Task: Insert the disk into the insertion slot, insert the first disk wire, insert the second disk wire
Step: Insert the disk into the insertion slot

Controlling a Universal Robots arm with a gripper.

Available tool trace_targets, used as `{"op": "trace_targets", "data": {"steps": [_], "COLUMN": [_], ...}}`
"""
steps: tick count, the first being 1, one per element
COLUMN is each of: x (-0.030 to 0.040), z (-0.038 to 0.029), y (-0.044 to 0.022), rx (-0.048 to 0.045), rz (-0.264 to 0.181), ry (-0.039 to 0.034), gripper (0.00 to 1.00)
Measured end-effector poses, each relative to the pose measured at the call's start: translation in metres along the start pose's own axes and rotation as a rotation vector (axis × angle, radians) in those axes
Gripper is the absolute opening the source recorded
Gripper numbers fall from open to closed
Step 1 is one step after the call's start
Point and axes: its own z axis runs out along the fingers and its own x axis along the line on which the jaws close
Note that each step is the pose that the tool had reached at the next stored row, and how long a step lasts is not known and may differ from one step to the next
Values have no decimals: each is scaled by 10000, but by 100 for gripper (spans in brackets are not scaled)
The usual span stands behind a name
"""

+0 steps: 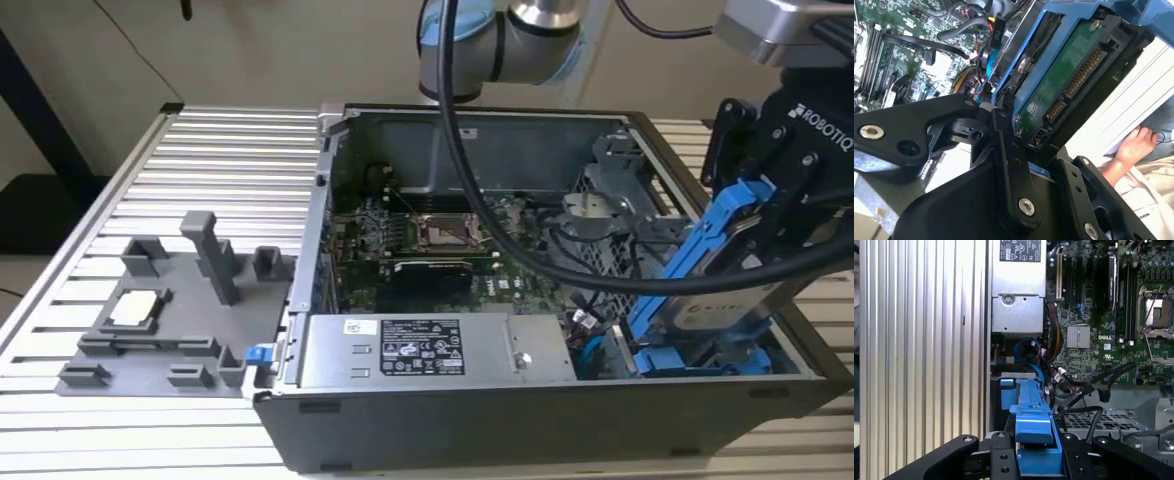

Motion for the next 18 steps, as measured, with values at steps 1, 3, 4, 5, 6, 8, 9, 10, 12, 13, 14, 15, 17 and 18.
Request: {"op": "trace_targets", "data": {"steps": [1, 3, 4, 5, 6, 8, 9, 10, 12, 13, 14, 15, 17, 18], "x": [1, 2, 2, 3, 2, 3, 2, 3, 2, 2, 2, 2, 1, 0], "z": [10, 27, 36, 46, 57, 80, 94, 108, 137, 150, 162, 175, 199, 211], "y": [-5, -10, -12, -15, -16, -18, -19, -20, -25, -26, -27, -28, -29, -30], "rx": [0, 1, 2, 2, 4, 10, 12, 13, 14, 14, 14, 15, 14, 14], "rz": [-8, -16, -21, -26, -29, -32, -33, -34, -35, -33, -33, -33, -34, -34], "ry": [0, 1, 2, 3, 3, 3, 2, 0, 1, 1, 2, -1, -10, -15], "gripper": [33, 33, 33, 33, 33, 33, 33, 33, 33, 33, 33, 33, 33, 33]}}
